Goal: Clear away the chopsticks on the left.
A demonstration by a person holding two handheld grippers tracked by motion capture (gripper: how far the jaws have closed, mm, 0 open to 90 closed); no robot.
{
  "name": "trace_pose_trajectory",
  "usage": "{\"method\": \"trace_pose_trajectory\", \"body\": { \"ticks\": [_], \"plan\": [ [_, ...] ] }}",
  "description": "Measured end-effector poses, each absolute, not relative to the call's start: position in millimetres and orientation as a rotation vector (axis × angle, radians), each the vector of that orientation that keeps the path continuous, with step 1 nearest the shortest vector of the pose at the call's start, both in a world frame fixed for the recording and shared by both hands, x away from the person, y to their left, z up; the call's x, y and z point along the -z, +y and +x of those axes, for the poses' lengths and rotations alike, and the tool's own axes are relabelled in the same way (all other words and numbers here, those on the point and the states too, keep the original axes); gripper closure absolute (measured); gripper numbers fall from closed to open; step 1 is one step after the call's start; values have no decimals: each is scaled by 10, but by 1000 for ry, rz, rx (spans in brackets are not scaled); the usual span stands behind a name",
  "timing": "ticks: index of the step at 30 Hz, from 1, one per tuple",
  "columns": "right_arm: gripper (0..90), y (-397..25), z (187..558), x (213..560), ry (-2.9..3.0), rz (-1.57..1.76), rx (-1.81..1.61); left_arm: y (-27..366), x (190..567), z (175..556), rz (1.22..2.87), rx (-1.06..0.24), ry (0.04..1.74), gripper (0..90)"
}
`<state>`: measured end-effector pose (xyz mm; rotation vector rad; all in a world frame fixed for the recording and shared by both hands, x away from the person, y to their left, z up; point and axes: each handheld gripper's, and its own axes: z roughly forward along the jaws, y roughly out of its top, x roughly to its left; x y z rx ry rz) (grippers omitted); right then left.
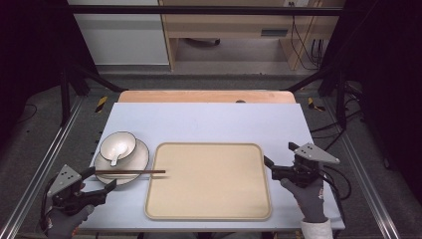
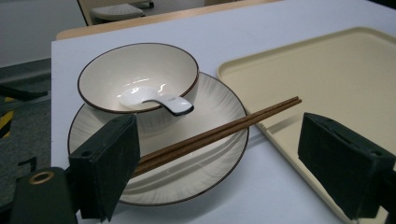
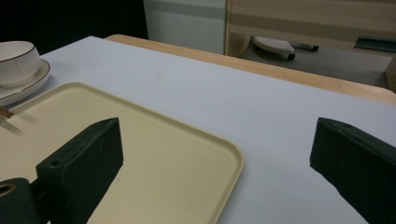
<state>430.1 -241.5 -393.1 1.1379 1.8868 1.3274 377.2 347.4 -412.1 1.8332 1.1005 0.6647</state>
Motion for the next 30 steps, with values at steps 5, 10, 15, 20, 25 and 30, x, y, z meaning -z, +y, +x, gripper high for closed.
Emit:
{"method": "trace_pose_trajectory", "body": {
  "ticks": [5,10,15,20,25,30],
  "plan": [
    [29,-2413,4301,3932,1892,1135,-1324,3458,4218,3842,1892,-670,1128,148],
    [30,-2405,4304,3935,1898,1133,-1325,3425,4307,3928,1936,-702,1138,205],
    [31,-2381,4317,3953,1910,1131,-1312,3389,4414,4025,1977,-735,1144,284],
    [31,-2362,4327,3968,1920,1137,-1306,3374,4487,4100,2002,-747,1147,362],
    [32,-2352,4331,3975,1927,1136,-1308,3360,4531,4163,2022,-765,1142,408],
    [32,-2354,4330,3971,1925,1140,-1308,3334,4557,4186,2047,-772,1135,430]
  ]
}}
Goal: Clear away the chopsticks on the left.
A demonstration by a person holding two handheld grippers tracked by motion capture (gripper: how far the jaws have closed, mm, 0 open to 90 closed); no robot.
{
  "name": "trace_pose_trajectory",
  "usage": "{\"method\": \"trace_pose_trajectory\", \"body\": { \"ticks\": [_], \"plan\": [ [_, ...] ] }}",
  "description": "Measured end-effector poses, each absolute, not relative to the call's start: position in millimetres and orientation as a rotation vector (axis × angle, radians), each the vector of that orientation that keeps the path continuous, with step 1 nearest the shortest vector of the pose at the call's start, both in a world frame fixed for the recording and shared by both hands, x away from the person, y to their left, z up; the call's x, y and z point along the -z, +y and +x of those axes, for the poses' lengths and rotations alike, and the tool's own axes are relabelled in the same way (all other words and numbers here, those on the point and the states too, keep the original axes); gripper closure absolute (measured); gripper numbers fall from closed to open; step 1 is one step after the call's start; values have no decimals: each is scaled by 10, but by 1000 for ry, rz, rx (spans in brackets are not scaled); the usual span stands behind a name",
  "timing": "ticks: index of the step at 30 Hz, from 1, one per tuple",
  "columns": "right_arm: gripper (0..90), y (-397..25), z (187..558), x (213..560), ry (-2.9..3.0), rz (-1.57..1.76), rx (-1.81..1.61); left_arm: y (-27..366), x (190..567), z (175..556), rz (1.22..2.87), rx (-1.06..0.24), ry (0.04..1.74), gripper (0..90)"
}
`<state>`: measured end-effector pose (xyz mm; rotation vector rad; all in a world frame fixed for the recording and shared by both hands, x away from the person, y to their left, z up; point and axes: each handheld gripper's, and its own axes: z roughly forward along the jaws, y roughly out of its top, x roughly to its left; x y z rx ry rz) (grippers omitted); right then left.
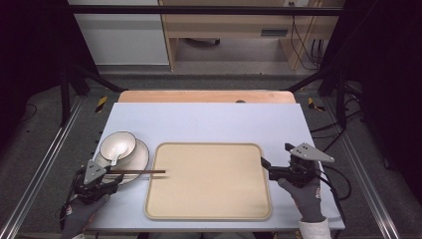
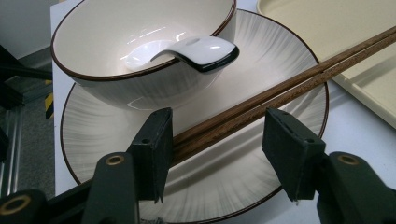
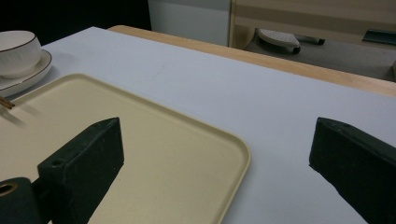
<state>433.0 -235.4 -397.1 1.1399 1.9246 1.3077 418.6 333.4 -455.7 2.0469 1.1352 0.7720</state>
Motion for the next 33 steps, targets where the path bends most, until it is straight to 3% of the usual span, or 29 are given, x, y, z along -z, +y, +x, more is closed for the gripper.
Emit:
{"method": "trace_pose_trajectory", "body": {
  "ticks": [14,33],
  "plan": [
    [28,-2361,4328,3963,1920,1135,-1321,3284,4567,4206,2108,-760,1128,493],
    [25,-2355,4330,3968,1927,1136,-1313,3171,4497,4264,2179,-725,1096,702]
  ]
}}
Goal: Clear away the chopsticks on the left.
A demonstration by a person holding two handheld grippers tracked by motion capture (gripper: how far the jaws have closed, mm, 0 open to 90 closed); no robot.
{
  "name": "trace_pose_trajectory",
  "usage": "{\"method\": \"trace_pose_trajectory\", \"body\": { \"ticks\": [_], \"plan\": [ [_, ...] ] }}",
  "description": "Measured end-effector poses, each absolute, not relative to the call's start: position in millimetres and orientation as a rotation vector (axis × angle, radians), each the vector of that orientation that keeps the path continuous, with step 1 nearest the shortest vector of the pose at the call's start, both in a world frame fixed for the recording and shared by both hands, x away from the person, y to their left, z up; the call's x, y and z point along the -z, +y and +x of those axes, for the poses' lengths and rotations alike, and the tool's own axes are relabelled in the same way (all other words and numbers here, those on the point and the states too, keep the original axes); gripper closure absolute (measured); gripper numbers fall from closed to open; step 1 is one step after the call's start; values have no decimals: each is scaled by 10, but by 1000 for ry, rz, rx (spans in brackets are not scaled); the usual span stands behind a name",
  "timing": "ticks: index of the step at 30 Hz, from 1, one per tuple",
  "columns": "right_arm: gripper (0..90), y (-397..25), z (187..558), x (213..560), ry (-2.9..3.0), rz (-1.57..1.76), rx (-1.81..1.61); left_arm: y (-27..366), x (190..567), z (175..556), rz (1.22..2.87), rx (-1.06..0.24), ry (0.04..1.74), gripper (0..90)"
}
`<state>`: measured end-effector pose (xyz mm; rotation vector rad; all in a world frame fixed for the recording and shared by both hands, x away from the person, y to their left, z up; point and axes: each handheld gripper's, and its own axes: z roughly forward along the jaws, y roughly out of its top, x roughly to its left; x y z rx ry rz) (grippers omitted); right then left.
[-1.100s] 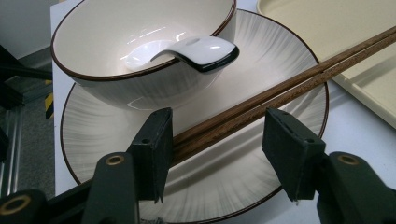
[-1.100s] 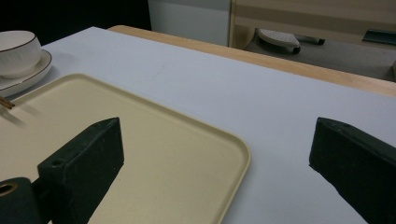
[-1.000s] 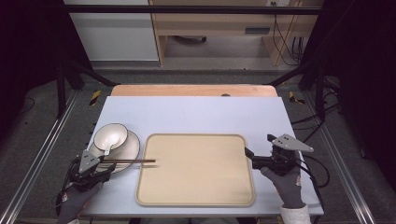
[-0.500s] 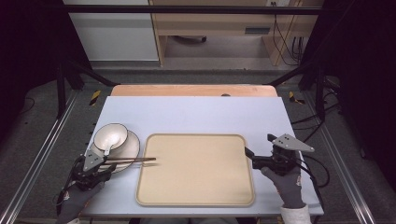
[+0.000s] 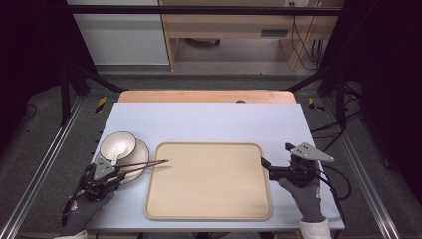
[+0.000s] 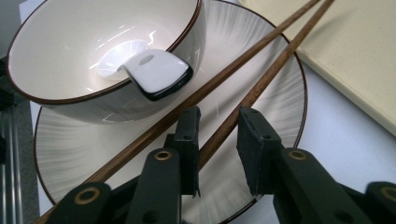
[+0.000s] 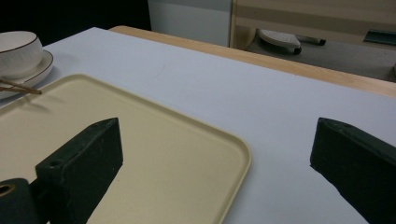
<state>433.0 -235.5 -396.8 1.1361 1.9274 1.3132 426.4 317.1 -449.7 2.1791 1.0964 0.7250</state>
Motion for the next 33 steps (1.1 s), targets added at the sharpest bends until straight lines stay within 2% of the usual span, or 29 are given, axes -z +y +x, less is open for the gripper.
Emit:
{"method": "trace_pose_trajectory", "body": {
  "ticks": [10,18,21,24,33],
  "plan": [
    [25,-2353,4338,3973,1930,1137,-1307,3134,4488,4254,2158,-695,1096,803],
    [23,-2356,4337,3974,1937,1129,-1299,3093,4484,4257,2138,-682,1119,836],
    [23,-2355,4338,3976,1940,1127,-1297,3089,4486,4275,2120,-678,1146,828],
    [22,-2355,4338,3976,1941,1124,-1294,3102,4494,4299,2106,-642,1149,776],
    [21,-2349,4338,3978,1944,1124,-1293,3099,4516,4353,2106,-587,1170,824]
  ]
}}
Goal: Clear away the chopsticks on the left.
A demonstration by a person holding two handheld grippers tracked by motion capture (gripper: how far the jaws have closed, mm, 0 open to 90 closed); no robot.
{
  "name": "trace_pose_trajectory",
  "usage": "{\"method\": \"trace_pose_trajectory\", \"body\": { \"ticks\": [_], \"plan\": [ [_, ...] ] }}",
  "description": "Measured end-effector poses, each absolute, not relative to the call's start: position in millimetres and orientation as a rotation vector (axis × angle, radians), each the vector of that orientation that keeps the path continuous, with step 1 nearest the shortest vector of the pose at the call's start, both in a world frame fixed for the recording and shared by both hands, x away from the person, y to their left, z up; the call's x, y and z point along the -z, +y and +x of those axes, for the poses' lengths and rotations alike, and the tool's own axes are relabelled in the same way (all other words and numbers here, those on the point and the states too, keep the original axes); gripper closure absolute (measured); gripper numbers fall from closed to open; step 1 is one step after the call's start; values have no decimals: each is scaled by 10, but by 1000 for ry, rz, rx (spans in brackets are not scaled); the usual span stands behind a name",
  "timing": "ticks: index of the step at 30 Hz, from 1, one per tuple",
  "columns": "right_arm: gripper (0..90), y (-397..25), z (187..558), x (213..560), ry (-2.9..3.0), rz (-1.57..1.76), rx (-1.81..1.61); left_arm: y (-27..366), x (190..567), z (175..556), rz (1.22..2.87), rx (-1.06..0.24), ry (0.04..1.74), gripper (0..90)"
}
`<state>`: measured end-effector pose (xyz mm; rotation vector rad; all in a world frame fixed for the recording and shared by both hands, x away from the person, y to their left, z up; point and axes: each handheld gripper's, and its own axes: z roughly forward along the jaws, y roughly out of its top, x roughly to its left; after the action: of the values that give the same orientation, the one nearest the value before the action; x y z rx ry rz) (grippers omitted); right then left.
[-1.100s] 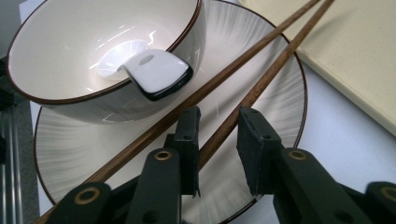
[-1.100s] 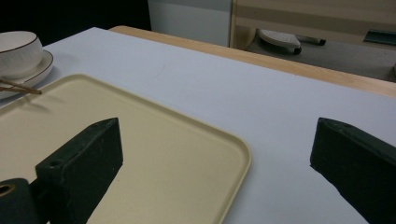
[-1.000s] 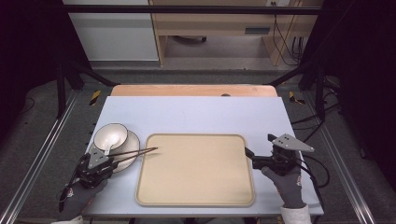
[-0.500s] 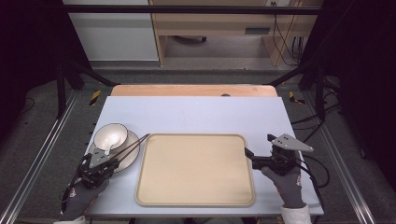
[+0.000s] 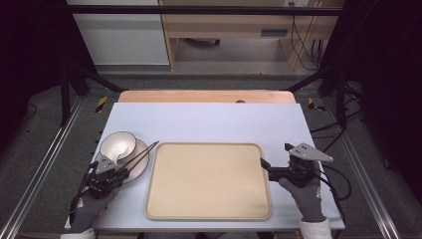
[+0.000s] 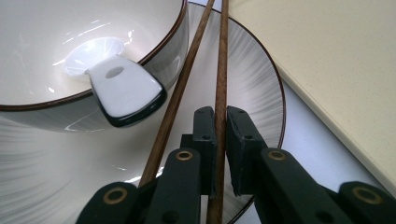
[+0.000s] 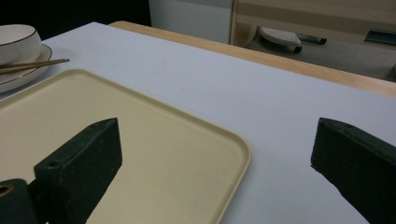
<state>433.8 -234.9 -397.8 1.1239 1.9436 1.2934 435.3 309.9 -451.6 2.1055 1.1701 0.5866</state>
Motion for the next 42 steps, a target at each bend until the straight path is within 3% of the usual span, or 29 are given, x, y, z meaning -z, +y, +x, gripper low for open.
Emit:
{"method": "trace_pose_trajectory", "body": {
  "ticks": [13,42],
  "plan": [
    [20,-2344,4341,3986,1952,1120,-1286,3038,4478,4332,2109,-578,1163,841],
    [16,-2363,4318,3965,1942,1114,-1287,2530,4270,4062,1887,-669,1249,842]
  ]
}}
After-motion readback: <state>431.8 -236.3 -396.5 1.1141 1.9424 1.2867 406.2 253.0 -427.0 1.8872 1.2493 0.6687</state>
